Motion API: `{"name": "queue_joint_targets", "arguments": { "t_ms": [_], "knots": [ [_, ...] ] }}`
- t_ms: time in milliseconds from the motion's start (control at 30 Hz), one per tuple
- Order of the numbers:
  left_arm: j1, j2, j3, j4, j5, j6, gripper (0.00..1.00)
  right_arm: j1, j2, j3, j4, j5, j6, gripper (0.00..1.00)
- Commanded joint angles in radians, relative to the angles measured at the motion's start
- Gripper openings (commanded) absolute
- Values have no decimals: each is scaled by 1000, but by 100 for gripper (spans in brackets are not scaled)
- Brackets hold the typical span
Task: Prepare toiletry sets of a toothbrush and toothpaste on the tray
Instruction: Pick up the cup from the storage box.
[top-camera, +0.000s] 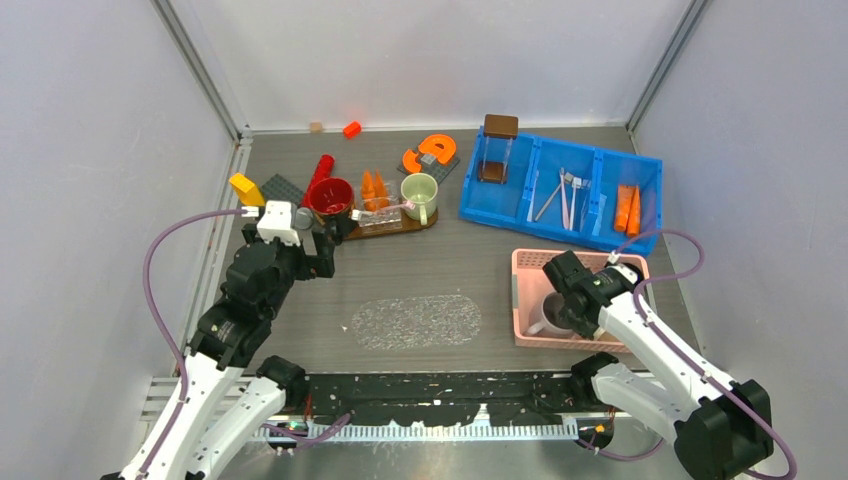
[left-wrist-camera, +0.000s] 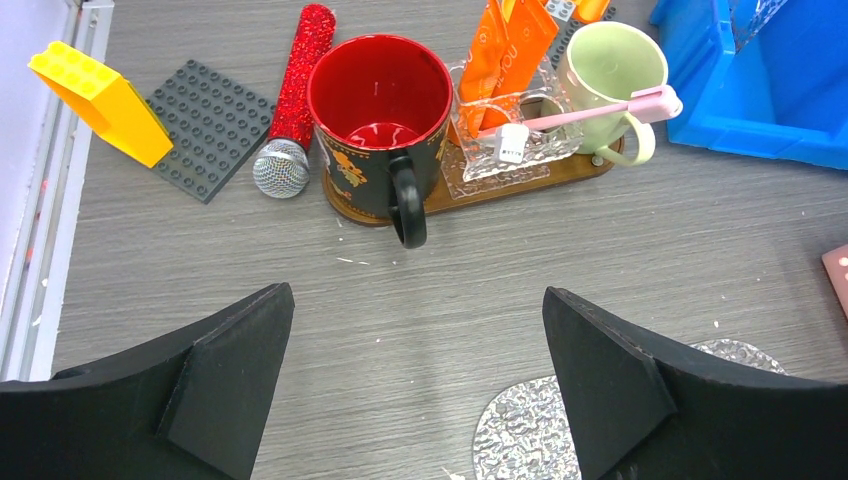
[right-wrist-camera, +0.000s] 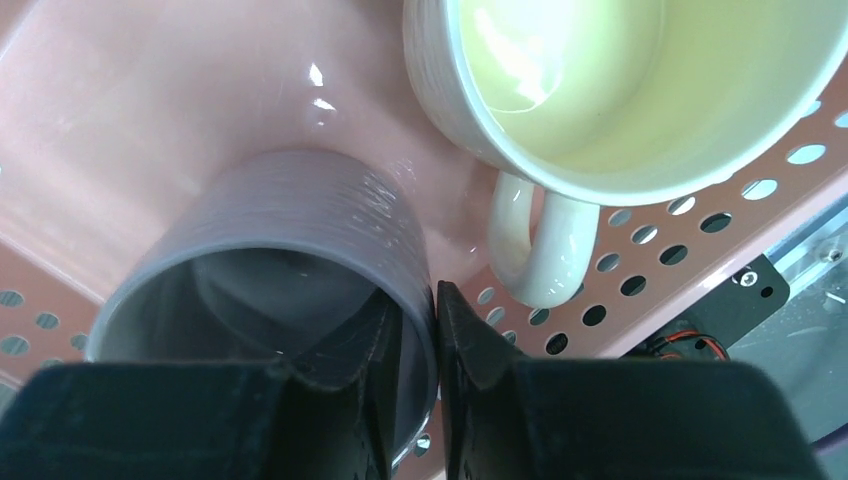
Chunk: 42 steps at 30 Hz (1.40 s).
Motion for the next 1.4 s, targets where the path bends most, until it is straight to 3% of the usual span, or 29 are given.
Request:
{"name": "queue_joint_targets", "arguments": {
  "t_ms": [0,100,167,433,833,1133,1367],
  "knots": [
    [4,-4,-3,45,-6,16,100,-3,-1,30,80,-14,-21,18],
    [4,-7,-6,49,-6,18,100,-3,-18,69,67,-9,-48,4],
    [4,-10,-7,51,-8,19,100,-3,-35,101,58,-3,-74,1],
    [4,-9,-9,53,-7,21,100,-3,-79,296,-7,39,-237,1],
    [4,-17,-8,52,-20,22,100,51,36,660,-104,-35,-490,1],
    [4,-36,-9,47,-80,22,100,356,226,765,-60,10,-440,1],
    [4,-57,-15,49,-132,22,100,556,406,803,115,2,-416,1]
  ]
}}
